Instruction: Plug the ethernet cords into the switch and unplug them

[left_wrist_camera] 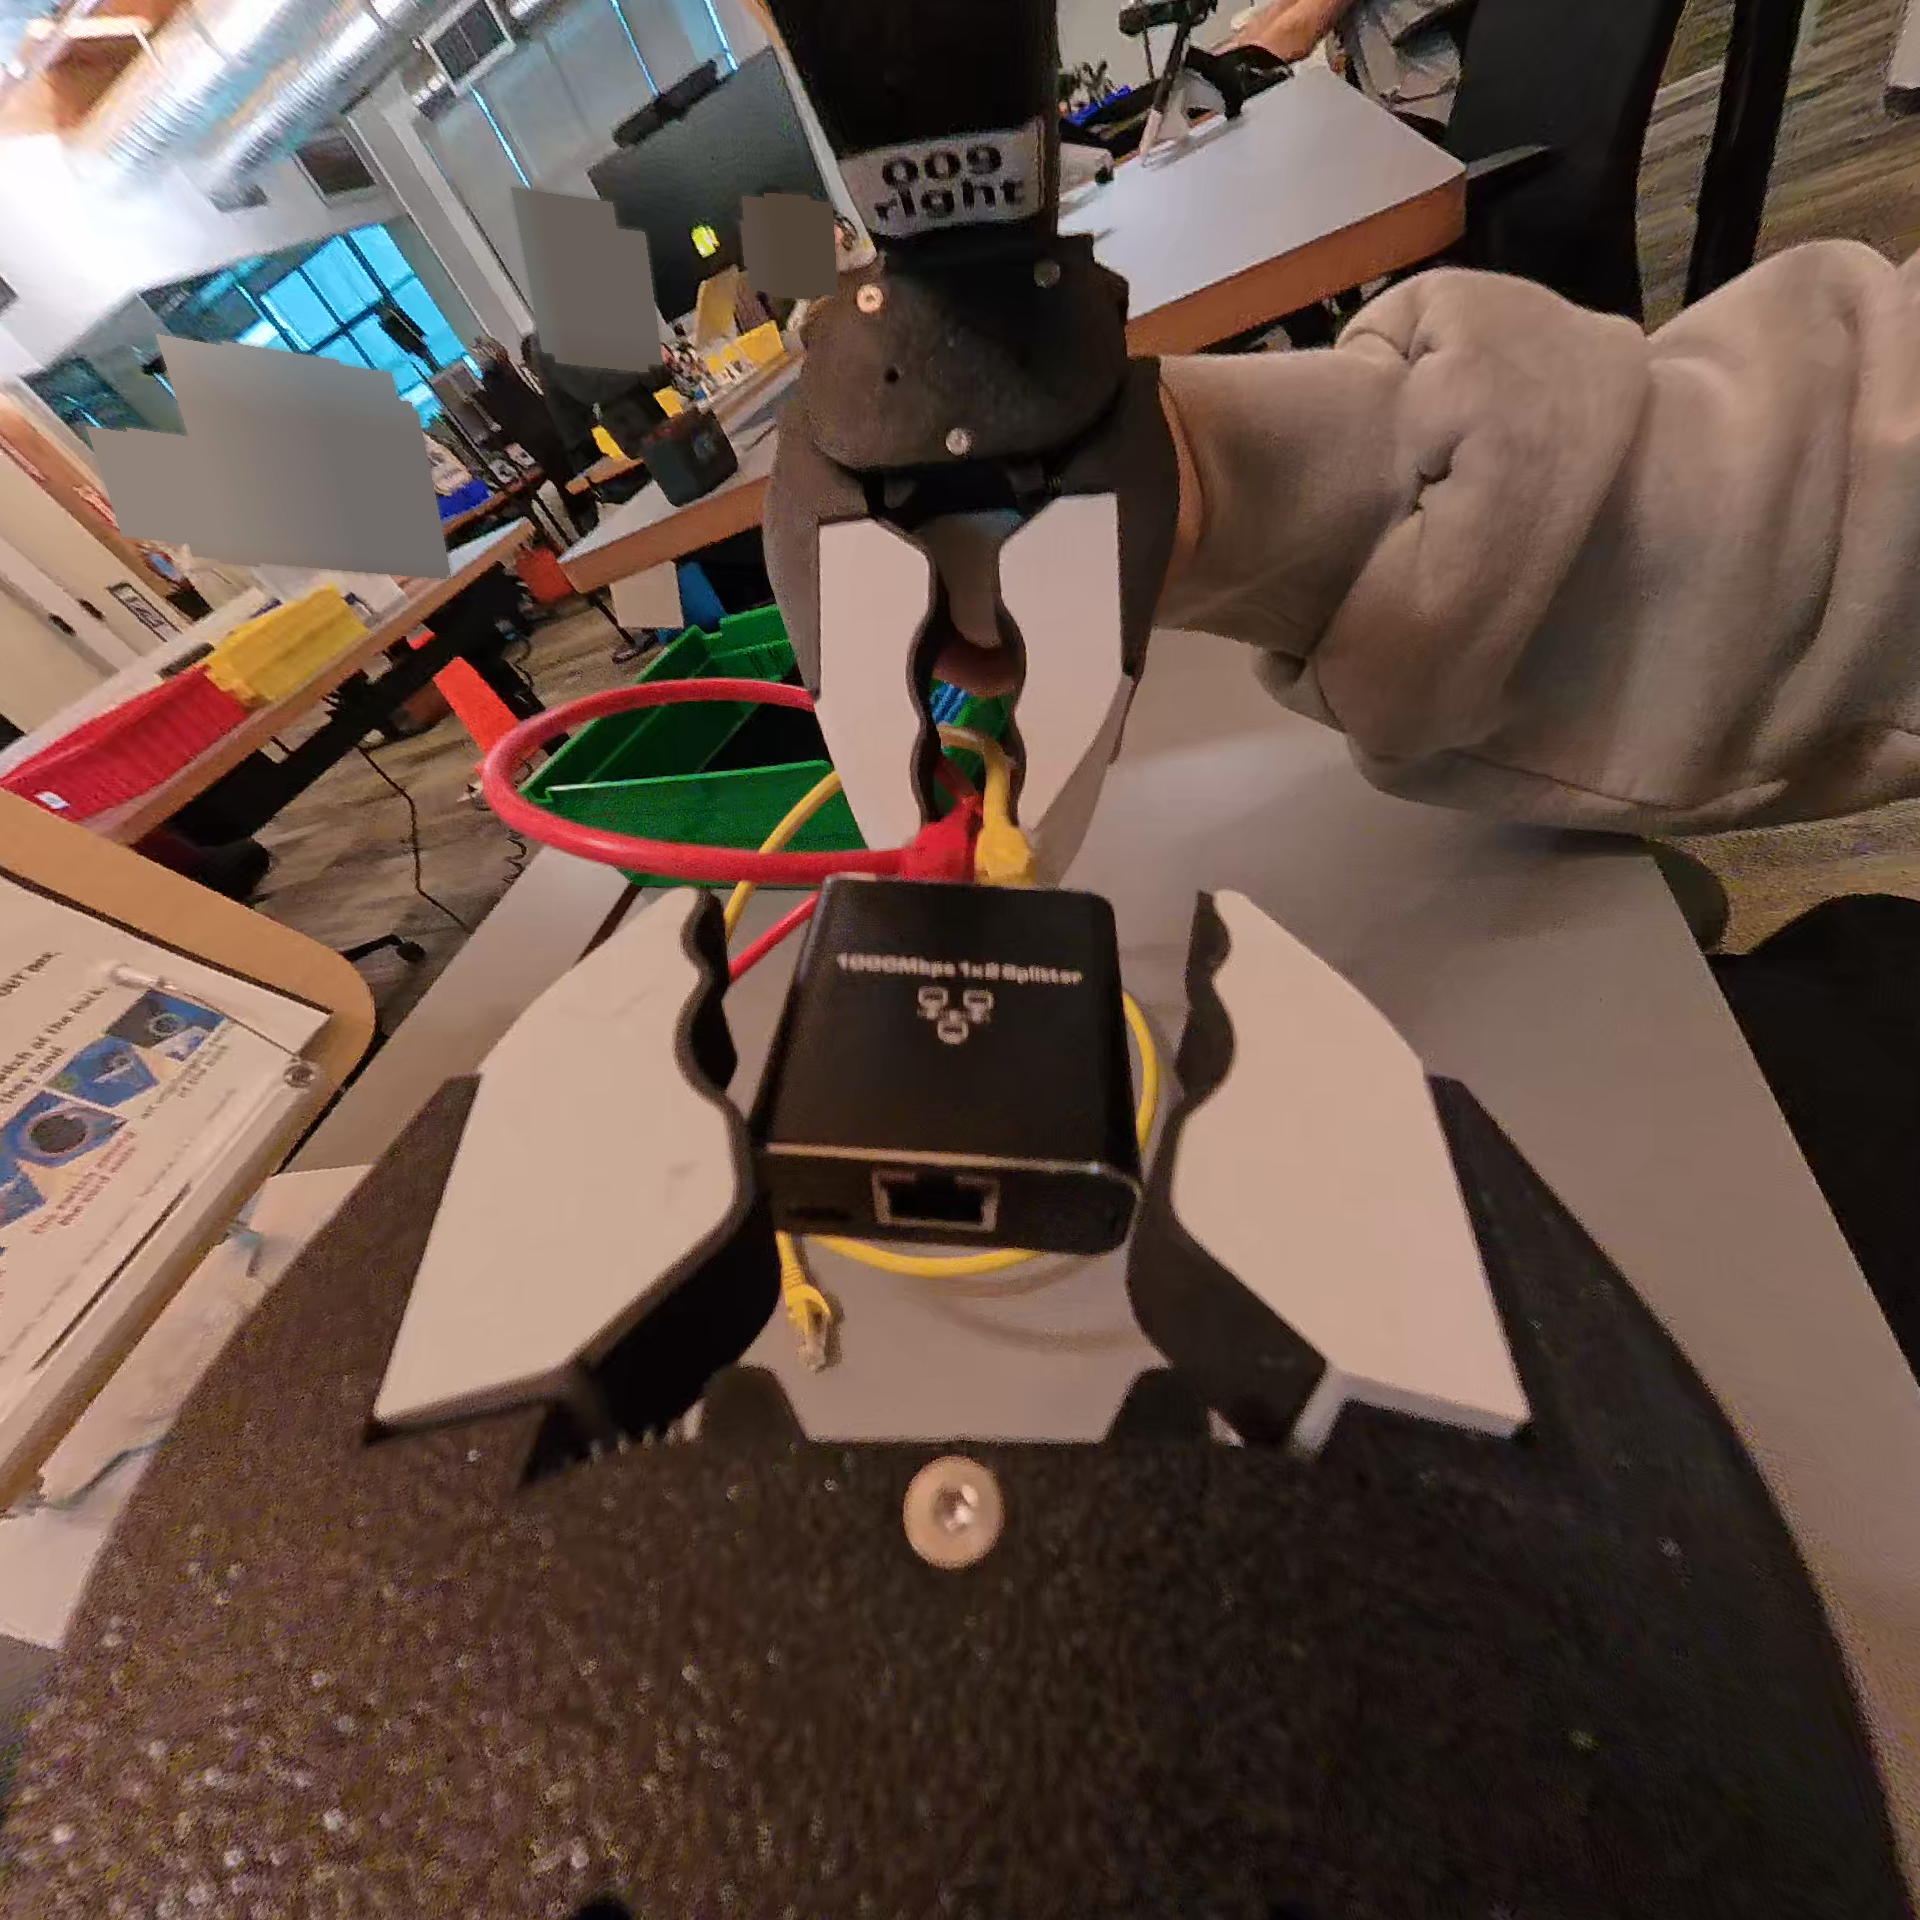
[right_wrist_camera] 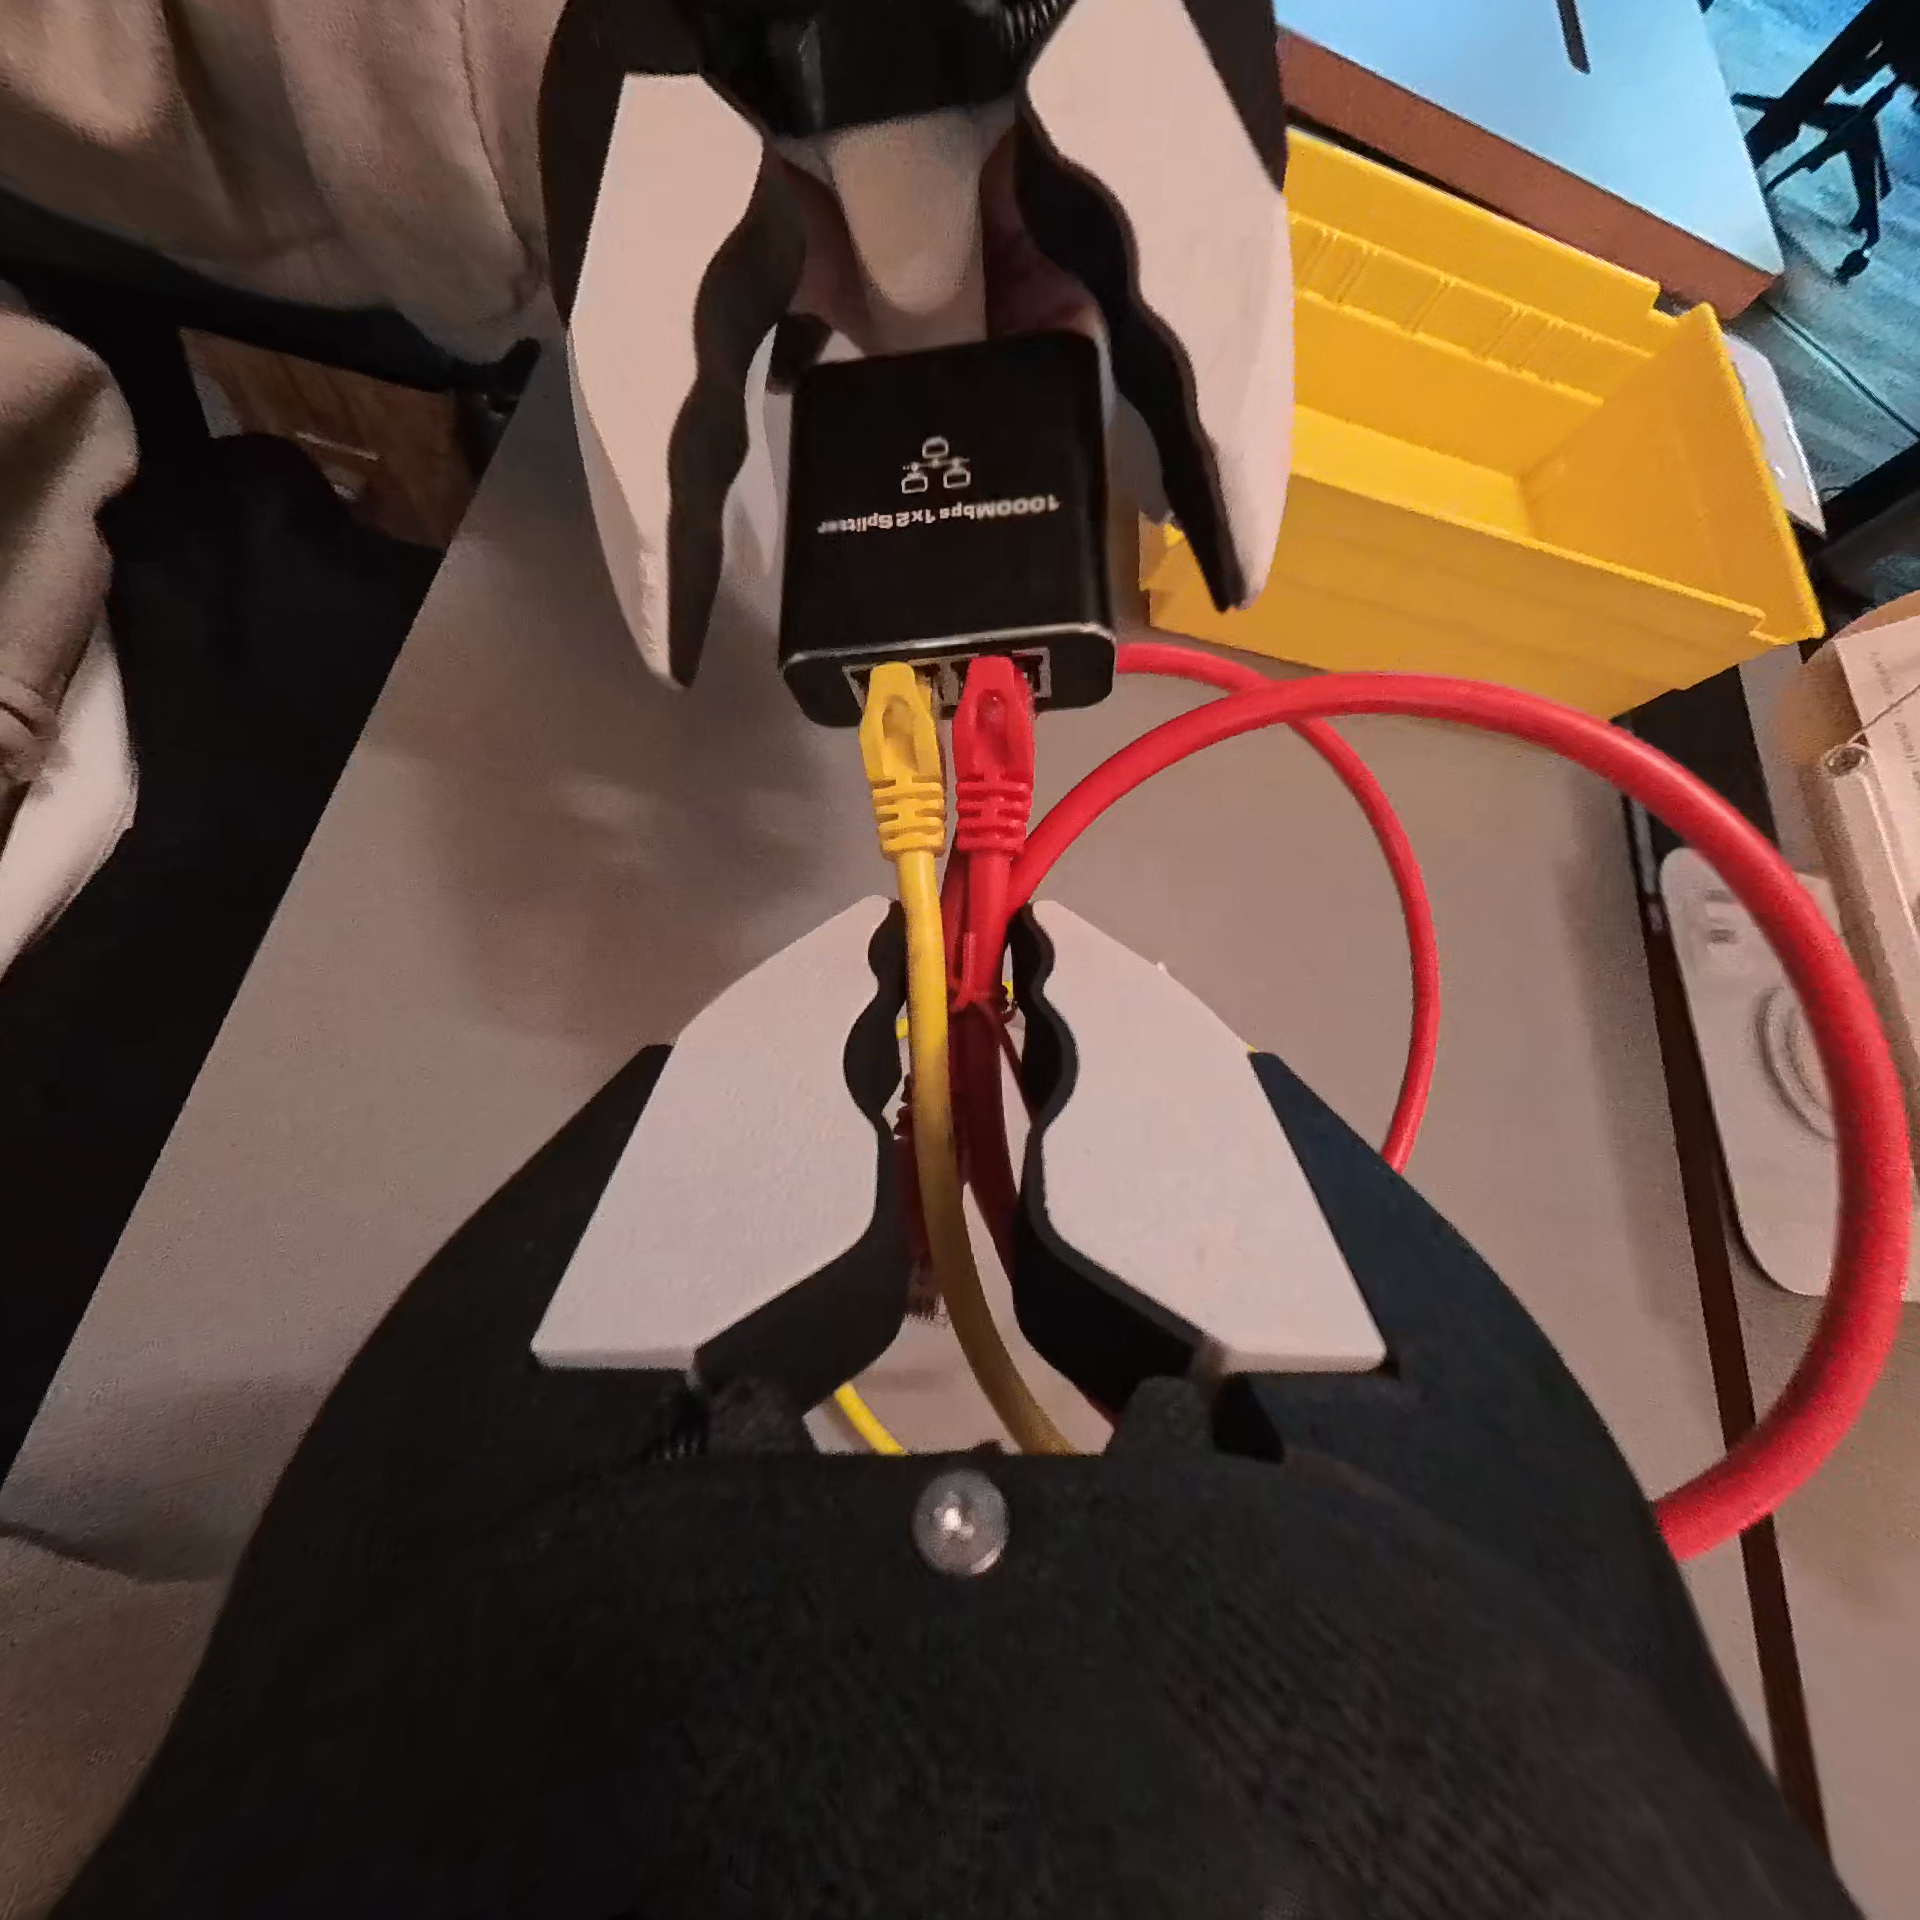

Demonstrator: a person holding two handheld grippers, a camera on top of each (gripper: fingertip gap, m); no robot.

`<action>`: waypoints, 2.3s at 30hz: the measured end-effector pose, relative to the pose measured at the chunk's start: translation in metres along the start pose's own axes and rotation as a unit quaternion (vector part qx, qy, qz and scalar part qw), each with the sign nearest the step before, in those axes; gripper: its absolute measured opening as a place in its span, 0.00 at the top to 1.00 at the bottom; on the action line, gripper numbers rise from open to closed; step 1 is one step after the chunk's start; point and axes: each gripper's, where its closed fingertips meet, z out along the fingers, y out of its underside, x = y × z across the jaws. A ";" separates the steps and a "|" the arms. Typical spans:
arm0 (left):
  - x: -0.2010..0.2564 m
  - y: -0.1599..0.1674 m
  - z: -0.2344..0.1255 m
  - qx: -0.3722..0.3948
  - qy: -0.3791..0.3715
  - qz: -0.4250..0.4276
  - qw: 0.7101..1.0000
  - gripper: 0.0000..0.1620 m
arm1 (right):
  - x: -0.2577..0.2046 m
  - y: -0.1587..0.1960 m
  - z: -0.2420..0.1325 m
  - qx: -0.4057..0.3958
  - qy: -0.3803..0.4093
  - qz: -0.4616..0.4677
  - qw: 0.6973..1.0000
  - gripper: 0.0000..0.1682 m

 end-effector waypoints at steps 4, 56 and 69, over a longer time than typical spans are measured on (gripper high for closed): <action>-0.001 0.007 0.001 -0.024 0.000 0.002 1.000 0.51 | 0.001 -0.002 -0.001 0.008 -0.004 -0.003 1.000 0.88; -0.016 0.084 0.039 -0.200 -0.112 -0.017 0.973 0.54 | 0.040 0.016 -0.042 -0.052 0.275 -0.142 0.950 0.69; -0.044 0.074 0.036 -0.160 -0.216 -0.080 0.960 0.54 | 0.047 0.017 -0.036 0.358 0.275 0.456 0.767 0.80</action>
